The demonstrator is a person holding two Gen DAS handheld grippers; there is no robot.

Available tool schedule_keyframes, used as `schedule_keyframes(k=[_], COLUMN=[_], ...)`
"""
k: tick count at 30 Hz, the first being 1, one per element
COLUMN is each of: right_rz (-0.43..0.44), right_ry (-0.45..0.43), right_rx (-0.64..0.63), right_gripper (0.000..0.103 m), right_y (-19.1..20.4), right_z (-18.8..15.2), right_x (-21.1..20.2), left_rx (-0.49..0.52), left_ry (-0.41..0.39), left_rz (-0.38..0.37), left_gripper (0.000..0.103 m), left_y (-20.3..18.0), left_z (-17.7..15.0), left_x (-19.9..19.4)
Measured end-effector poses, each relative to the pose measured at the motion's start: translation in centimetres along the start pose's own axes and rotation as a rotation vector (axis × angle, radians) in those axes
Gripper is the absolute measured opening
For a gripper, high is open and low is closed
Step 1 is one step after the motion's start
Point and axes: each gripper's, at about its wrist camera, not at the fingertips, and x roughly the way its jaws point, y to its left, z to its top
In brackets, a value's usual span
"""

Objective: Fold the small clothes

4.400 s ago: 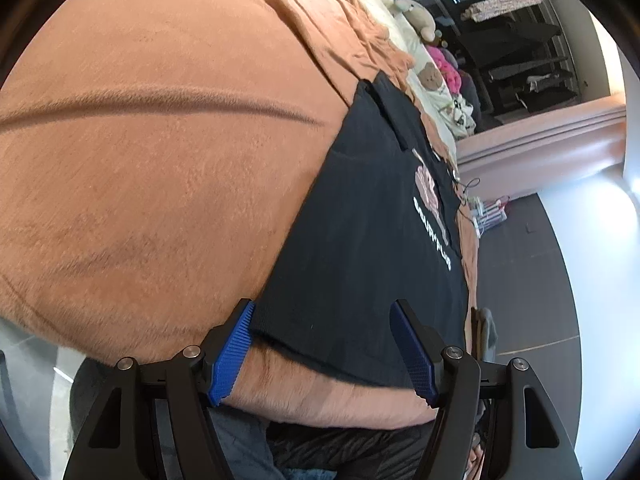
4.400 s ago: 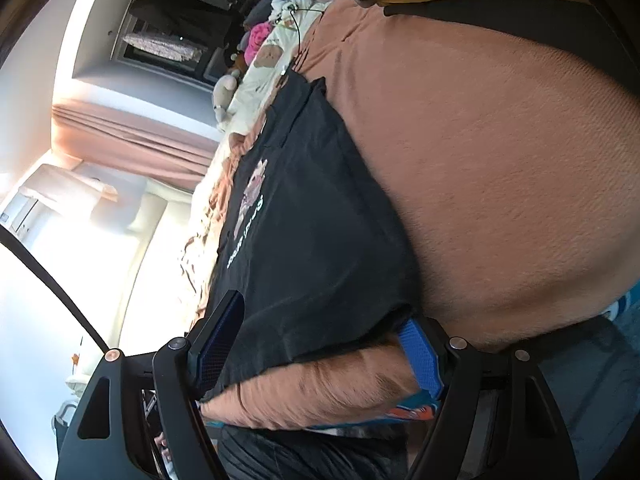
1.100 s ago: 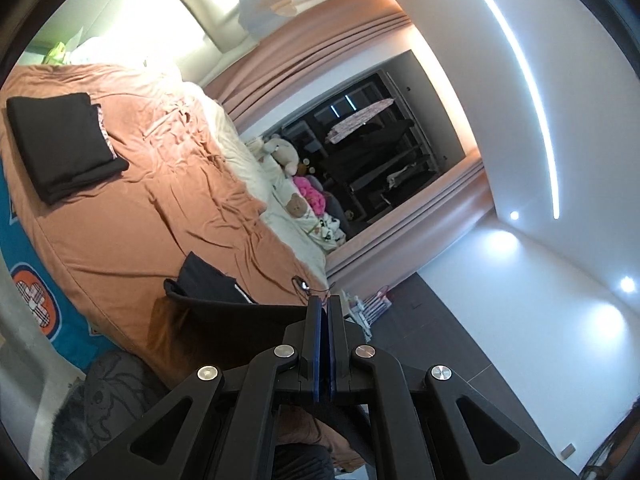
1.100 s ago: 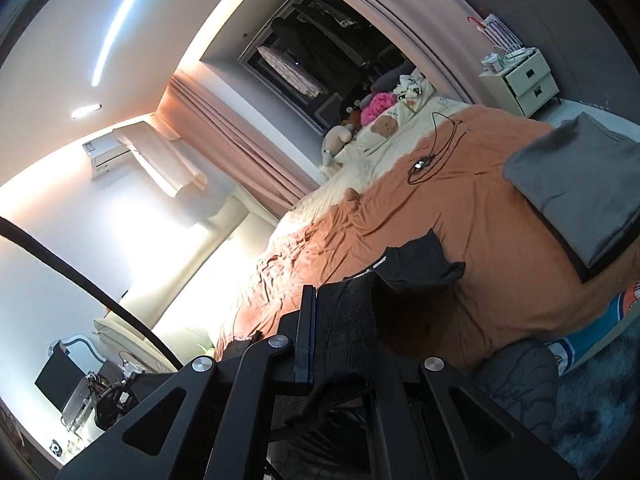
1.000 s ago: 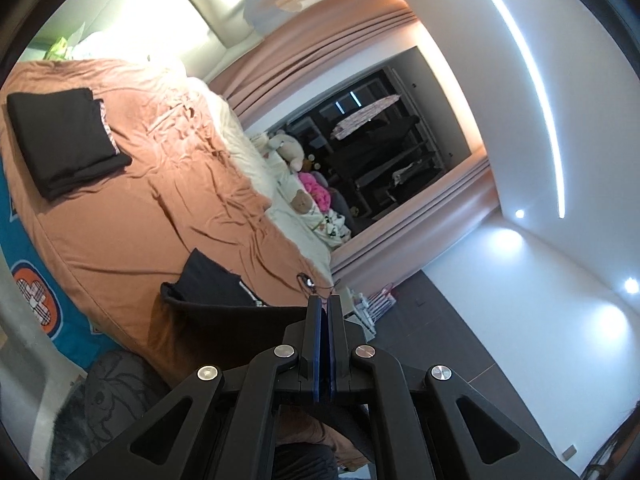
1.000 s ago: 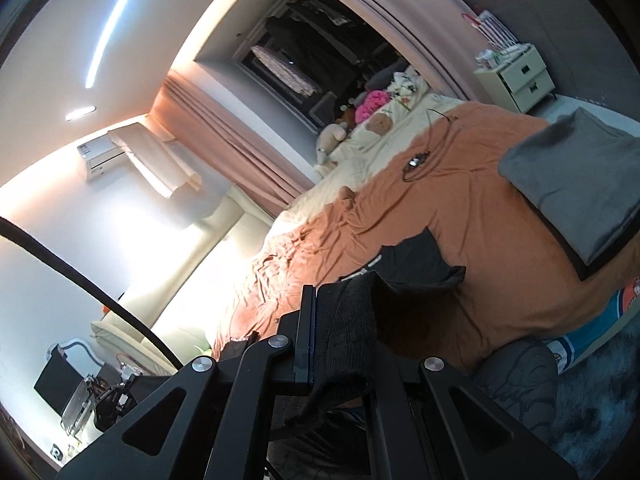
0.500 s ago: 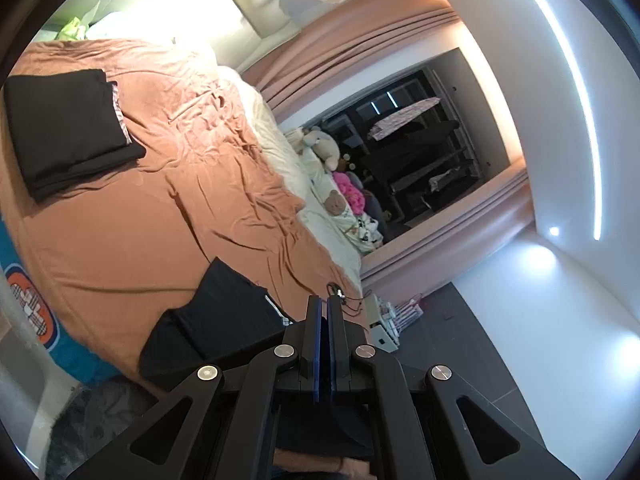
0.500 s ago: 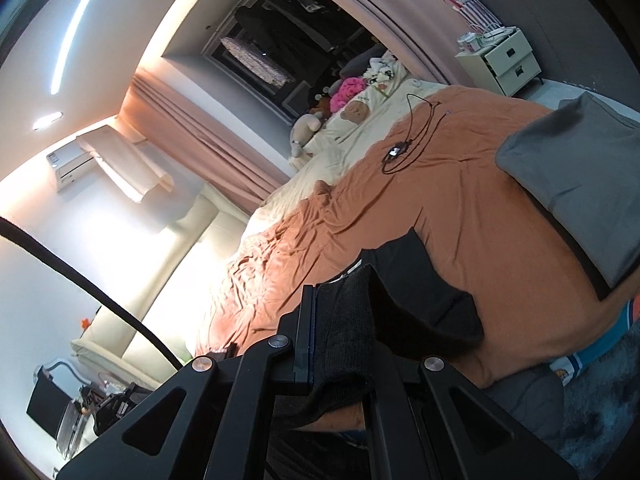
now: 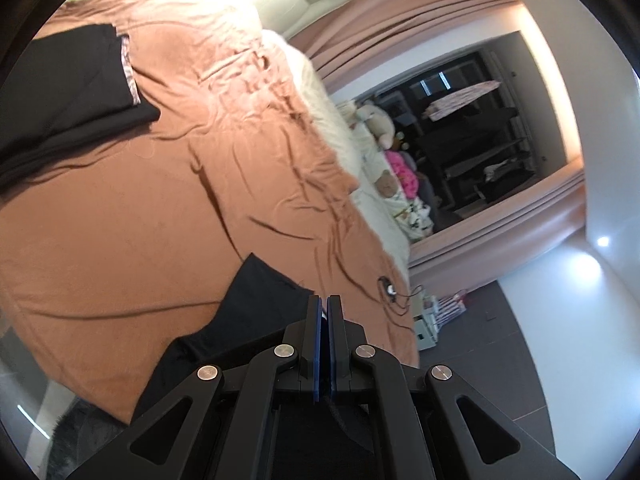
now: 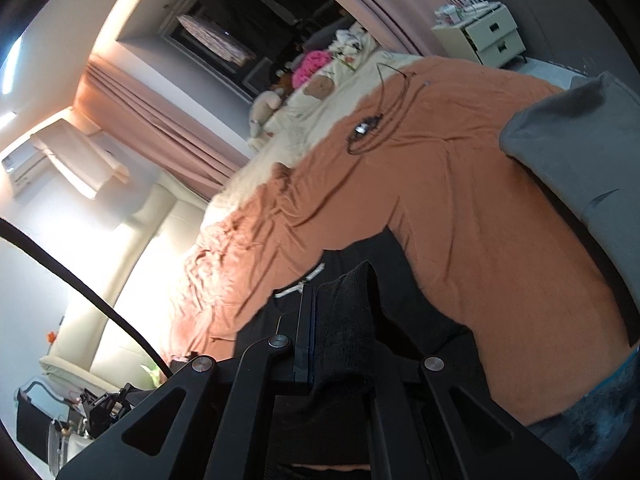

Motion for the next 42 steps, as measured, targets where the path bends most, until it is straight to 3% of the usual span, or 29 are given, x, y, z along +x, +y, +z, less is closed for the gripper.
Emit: schedule_keyframes(k=[17, 24, 30, 33, 34, 35, 36, 37, 39, 42], right_rz=[-0.171, -0.224, -0.26, -0.285, -0.287, -0.282, -0.278, -0.279, -0.28, -0.271], right_ry=[0.179, 0.22, 0.254, 0.274, 0.277, 0.271, 0.264, 0.251, 0.22, 0.191], right_rx=[0.032, 0.064, 0.083, 0.075, 0.064, 0.052, 0.035, 0.014, -0.01, -0.047], right_gripper=[0.0, 0.0, 0.0, 0.0, 0.0, 0.003, 0.012, 0.034, 0.069, 0.072], right_y=[-0.2, -1.9, -2.6, -2.3, -1.9, -1.5, -1.1, -0.6, -0.5, -0.2], right_z=[4.7, 5.7, 5.9, 6.2, 6.3, 6.4, 6.6, 6.7, 6.9, 6.9], right_x=[11.7, 14.6, 16.5, 17.1, 16.9, 16.9, 16.6, 16.0, 14.9, 12.9], left_rx=[-0.05, -0.051, 0.01, 0.014, 0.02, 0.027, 0.039, 0.066, 0.11, 0.177], left_ry=[0.153, 0.202, 0.268, 0.29, 0.288, 0.283, 0.275, 0.267, 0.276, 0.313], left_rz=[0.233, 0.305, 0.386, 0.404, 0.394, 0.39, 0.389, 0.39, 0.405, 0.428], left_gripper=[0.002, 0.002, 0.003, 0.015, 0.033, 0.057, 0.066, 0.077, 0.078, 0.078], left_y=[6.2, 8.0, 8.6, 8.7, 8.6, 8.4, 8.1, 7.6, 7.0, 6.1], left_z=[1.9, 1.8, 2.1, 2.2, 2.3, 2.3, 2.2, 2.1, 1.9, 1.3], left_x=[14.1, 17.7, 20.5, 20.8, 20.6, 20.3, 20.1, 19.8, 19.6, 19.3])
